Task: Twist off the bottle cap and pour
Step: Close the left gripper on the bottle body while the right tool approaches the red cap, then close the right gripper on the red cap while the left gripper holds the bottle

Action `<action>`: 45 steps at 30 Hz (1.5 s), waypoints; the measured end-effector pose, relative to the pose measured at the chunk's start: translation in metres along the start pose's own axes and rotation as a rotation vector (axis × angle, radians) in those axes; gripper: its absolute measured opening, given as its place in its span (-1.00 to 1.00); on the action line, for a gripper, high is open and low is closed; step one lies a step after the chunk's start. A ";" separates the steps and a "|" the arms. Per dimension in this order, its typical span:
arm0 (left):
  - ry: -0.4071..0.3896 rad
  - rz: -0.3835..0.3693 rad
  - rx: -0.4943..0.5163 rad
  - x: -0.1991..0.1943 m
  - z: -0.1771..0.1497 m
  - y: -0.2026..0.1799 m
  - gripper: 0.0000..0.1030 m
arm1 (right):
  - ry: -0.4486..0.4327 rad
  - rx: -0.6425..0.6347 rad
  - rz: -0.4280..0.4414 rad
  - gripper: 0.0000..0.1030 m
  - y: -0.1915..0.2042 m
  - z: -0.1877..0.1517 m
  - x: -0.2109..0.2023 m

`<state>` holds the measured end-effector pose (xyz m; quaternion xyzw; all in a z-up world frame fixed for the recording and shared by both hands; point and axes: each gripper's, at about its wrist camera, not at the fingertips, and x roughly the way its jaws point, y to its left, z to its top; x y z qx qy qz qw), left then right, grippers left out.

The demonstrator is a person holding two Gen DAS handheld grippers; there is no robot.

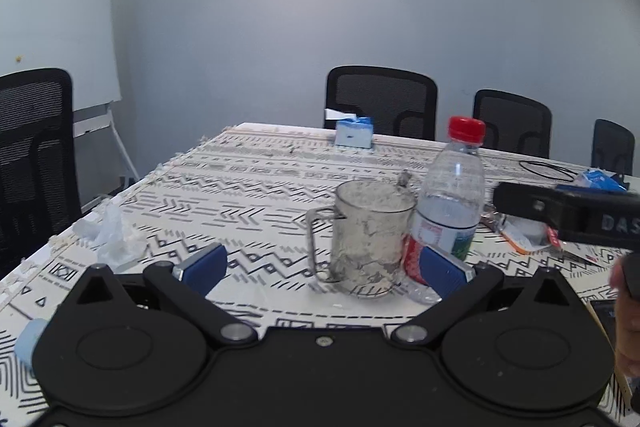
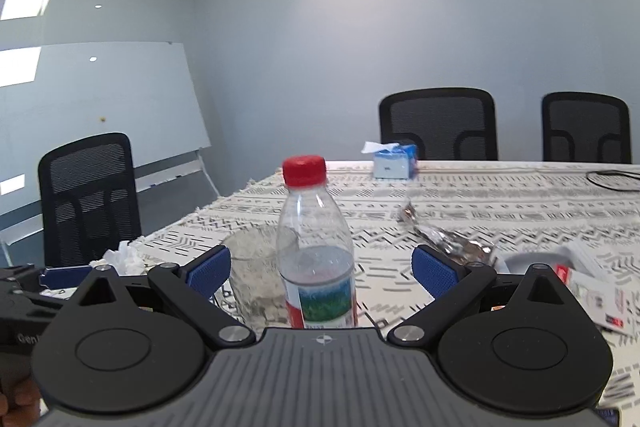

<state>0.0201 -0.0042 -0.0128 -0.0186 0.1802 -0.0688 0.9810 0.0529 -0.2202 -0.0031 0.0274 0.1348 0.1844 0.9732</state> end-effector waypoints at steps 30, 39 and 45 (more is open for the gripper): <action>-0.134 -0.155 0.198 0.034 -0.019 -0.067 0.99 | 0.104 -0.153 0.226 -0.40 -0.010 0.049 0.035; -0.152 -0.187 0.200 0.046 -0.024 -0.081 0.39 | 0.133 -0.193 0.344 -0.40 -0.008 0.043 0.023; -0.124 -0.230 0.183 0.056 -0.020 -0.077 0.26 | 0.141 -0.204 0.362 -0.39 -0.010 0.047 0.025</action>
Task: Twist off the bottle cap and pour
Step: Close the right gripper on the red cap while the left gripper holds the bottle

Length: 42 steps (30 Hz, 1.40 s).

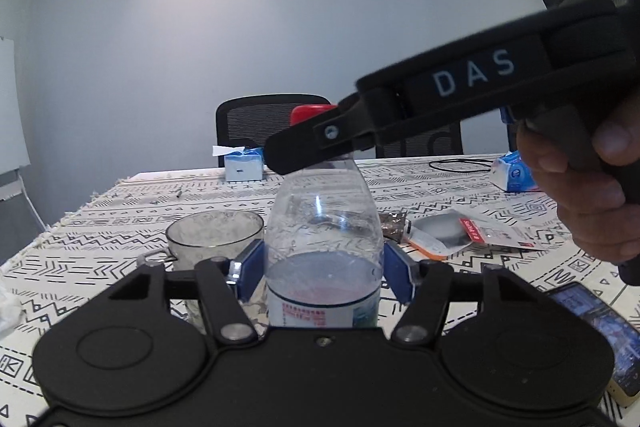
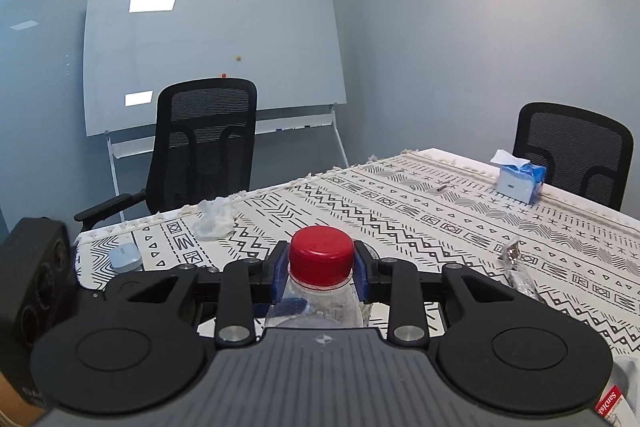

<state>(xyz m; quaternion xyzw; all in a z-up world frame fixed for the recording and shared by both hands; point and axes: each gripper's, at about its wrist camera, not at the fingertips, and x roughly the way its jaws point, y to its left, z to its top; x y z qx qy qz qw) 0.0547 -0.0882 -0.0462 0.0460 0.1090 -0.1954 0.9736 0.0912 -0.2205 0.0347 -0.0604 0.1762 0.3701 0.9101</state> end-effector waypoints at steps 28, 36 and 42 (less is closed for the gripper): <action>0.008 -0.021 -0.026 -0.013 0.002 0.007 0.25 | 0.037 0.110 -0.107 -0.41 -0.001 0.008 0.046; 0.006 -0.030 0.012 -0.005 0.005 0.007 0.26 | 0.017 0.072 -0.096 -0.36 0.004 0.012 0.037; 0.014 -0.042 0.021 -0.003 0.007 0.007 0.34 | -0.010 0.099 -0.095 -0.26 -0.004 0.016 0.027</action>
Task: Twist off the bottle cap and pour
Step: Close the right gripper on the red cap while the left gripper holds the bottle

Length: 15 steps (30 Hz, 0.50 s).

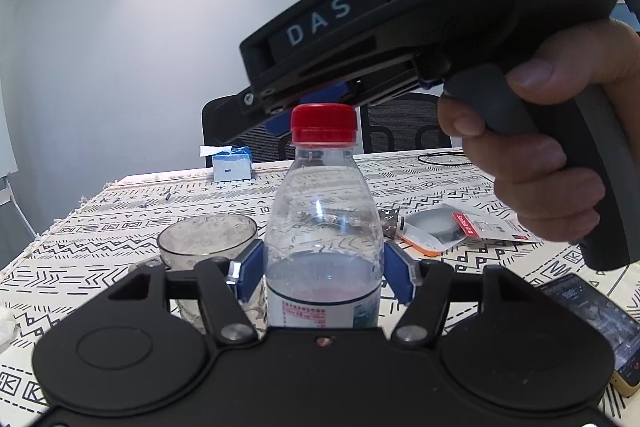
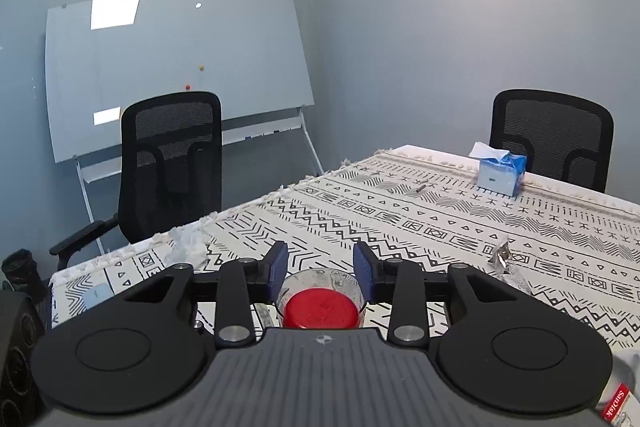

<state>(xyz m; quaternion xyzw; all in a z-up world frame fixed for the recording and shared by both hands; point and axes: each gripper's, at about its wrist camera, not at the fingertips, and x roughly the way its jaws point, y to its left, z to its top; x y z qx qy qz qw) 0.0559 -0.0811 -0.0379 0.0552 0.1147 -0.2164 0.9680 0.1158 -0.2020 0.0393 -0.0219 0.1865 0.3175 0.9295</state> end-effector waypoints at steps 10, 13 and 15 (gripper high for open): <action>-0.007 0.001 0.050 0.005 -0.003 0.002 0.28 | -0.020 0.015 0.006 -0.25 -0.007 -0.002 -0.011; -0.010 -0.004 0.045 0.002 -0.005 0.003 0.27 | -0.030 0.026 0.016 -0.23 -0.011 -0.003 -0.013; -0.011 -0.014 0.053 0.002 -0.006 0.004 0.26 | -0.036 0.019 0.025 -0.18 -0.010 -0.004 -0.014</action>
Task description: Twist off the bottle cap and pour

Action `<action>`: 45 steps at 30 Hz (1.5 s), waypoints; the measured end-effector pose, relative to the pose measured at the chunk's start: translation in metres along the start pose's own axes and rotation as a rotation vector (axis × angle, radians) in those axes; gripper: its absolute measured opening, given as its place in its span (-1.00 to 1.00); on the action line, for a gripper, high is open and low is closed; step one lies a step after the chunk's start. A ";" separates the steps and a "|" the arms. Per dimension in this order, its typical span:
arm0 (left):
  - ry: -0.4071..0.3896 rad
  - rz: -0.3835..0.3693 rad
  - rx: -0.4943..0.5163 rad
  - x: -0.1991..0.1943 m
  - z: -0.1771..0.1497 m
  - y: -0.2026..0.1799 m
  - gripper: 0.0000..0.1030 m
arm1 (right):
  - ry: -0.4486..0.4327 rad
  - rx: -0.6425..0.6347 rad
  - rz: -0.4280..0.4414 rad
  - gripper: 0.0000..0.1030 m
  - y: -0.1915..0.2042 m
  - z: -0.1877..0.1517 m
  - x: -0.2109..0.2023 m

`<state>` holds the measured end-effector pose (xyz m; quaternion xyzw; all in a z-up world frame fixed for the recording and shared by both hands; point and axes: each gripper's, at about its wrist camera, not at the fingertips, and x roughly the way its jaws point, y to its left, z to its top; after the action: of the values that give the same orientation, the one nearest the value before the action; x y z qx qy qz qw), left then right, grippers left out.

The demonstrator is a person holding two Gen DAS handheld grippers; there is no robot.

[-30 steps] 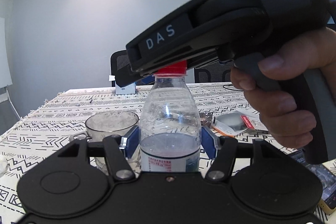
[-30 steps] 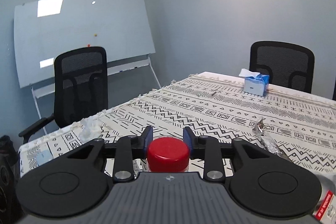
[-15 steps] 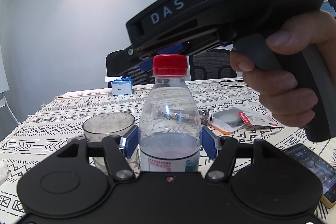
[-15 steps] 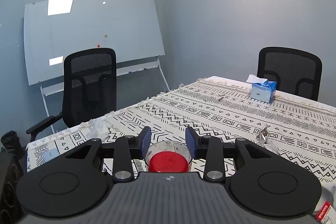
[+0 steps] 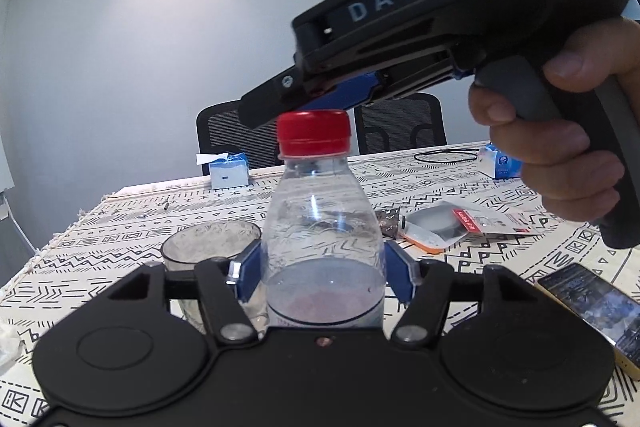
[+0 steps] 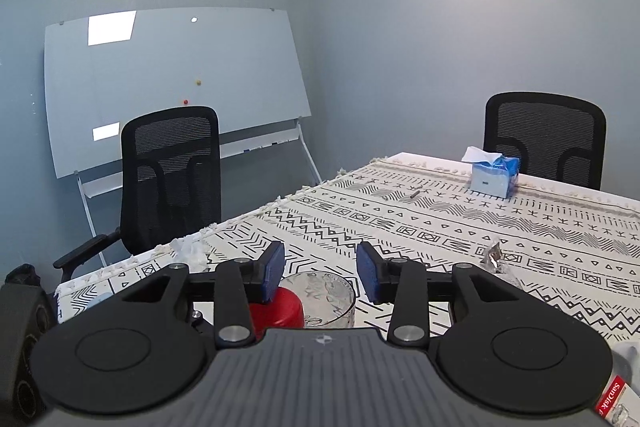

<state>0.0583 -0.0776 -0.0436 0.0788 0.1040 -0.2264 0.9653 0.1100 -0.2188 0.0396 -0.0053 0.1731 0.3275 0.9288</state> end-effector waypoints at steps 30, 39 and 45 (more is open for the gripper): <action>-0.019 -0.031 0.009 0.009 -0.008 0.007 0.27 | -0.091 0.036 -0.017 -0.06 0.021 -0.025 -0.002; -0.032 -0.015 0.010 0.005 -0.010 0.004 0.27 | -0.106 0.021 -0.093 -0.14 0.034 -0.024 0.012; -0.032 -0.009 -0.005 0.004 -0.009 0.004 0.27 | -0.097 0.008 -0.114 -0.43 0.038 -0.025 0.021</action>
<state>0.0625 -0.0737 -0.0531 0.0725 0.0895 -0.2319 0.9659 0.0939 -0.1792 0.0132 0.0045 0.1284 0.2735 0.9533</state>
